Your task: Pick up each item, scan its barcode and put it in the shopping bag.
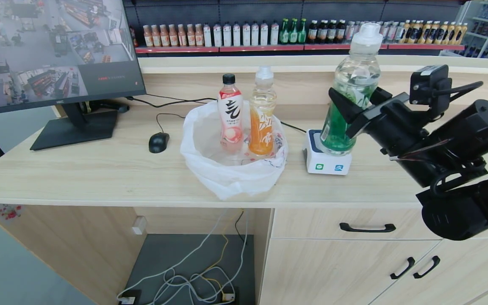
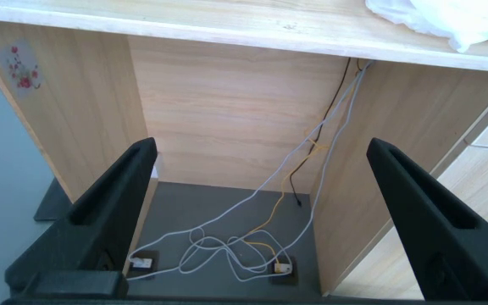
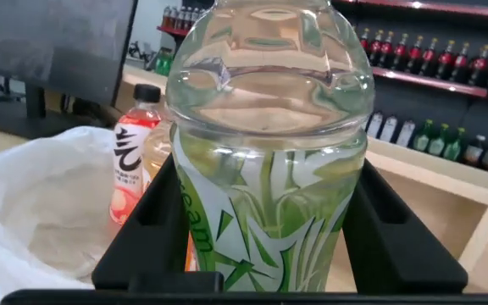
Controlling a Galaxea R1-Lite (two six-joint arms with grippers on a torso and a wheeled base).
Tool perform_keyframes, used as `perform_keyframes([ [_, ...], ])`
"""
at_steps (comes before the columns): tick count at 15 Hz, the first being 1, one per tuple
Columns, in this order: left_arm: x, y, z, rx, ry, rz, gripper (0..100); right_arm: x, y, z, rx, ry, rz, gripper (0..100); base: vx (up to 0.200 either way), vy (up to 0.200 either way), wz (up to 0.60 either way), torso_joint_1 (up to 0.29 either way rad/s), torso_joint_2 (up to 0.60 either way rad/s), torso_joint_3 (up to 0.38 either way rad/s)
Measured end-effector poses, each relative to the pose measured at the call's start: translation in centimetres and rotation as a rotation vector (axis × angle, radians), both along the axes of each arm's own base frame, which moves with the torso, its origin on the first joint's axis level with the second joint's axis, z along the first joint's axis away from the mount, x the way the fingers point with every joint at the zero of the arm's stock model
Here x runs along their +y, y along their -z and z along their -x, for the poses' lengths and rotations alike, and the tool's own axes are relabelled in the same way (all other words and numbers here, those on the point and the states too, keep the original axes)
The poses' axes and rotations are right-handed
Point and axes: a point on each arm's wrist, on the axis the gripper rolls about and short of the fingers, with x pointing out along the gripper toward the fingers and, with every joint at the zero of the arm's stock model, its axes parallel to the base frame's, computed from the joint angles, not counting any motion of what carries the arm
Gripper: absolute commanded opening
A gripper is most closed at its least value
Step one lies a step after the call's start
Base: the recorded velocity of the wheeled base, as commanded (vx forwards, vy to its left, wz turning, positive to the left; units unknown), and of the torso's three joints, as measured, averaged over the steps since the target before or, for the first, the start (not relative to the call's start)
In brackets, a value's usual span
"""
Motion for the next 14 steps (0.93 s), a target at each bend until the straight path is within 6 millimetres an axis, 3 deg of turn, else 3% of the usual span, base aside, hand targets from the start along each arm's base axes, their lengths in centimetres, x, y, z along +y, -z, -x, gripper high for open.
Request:
perform_keyframes([
  [5,0.0,0.0,0.0,0.000,0.000,-0.001,100,-0.2,0.4,1.2,0.118,0.158,-0.219,0,0.000,0.000,0.00,0.000,0.00,0.000],
  [13,0.0,0.0,0.0,0.000,0.000,0.000,100,1.1,1.3,2.7,0.150,0.166,-0.184,0,0.000,0.000,0.00,0.000,0.00,0.000],
  [14,0.0,0.0,0.0,0.000,0.000,0.000,100,1.3,1.1,2.6,0.141,0.159,-0.188,0,0.000,0.200,0.00,0.007,0.00,0.002],
])
